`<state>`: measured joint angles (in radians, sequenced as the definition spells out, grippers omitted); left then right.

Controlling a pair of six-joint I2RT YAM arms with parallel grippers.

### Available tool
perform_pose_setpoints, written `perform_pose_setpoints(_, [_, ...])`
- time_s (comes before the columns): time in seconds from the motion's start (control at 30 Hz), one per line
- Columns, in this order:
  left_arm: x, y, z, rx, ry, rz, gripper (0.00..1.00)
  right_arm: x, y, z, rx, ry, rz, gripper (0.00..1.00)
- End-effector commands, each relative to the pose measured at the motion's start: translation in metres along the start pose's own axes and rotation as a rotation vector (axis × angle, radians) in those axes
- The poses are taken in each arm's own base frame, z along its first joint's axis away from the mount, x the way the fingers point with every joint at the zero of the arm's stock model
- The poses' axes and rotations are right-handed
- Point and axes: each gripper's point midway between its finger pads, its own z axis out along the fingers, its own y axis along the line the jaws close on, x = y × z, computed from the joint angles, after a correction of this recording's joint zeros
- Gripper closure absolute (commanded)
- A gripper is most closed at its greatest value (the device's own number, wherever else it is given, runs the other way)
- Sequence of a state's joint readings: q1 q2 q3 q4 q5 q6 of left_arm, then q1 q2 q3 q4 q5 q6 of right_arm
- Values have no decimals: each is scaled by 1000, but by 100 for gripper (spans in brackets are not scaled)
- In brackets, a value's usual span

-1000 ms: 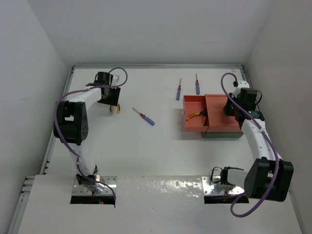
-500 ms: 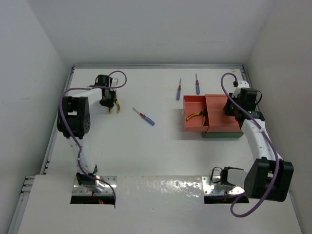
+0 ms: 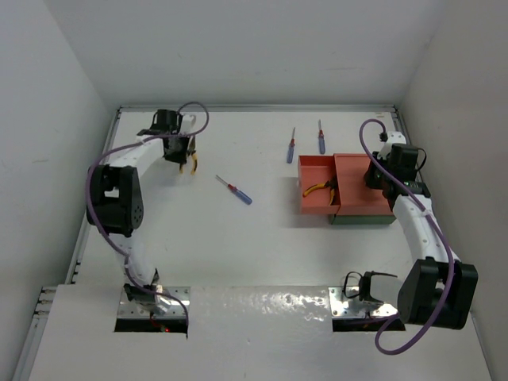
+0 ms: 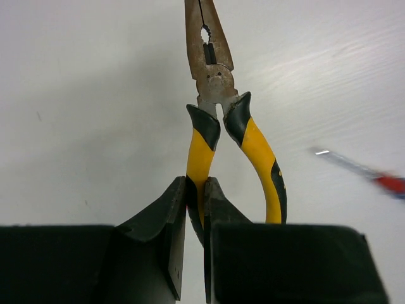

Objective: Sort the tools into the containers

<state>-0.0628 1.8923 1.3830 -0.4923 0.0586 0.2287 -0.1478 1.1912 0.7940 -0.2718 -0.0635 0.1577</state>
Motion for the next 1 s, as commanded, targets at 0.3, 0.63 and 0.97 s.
perform_pose_setpoints(0.3, [-133, -283, -127, 470, -404, 407, 100, 76, -3, 1, 15, 249, 10, 89])
perform_pose_setpoints(0.63, [-96, -381, -119, 550, -350, 502, 100, 79, -2, 0, 8, 252, 14, 89])
perform_pose_setpoints(0.97, [-58, -405, -126, 599, -238, 534, 100, 79, 3, 3, -20, 248, 25, 89])
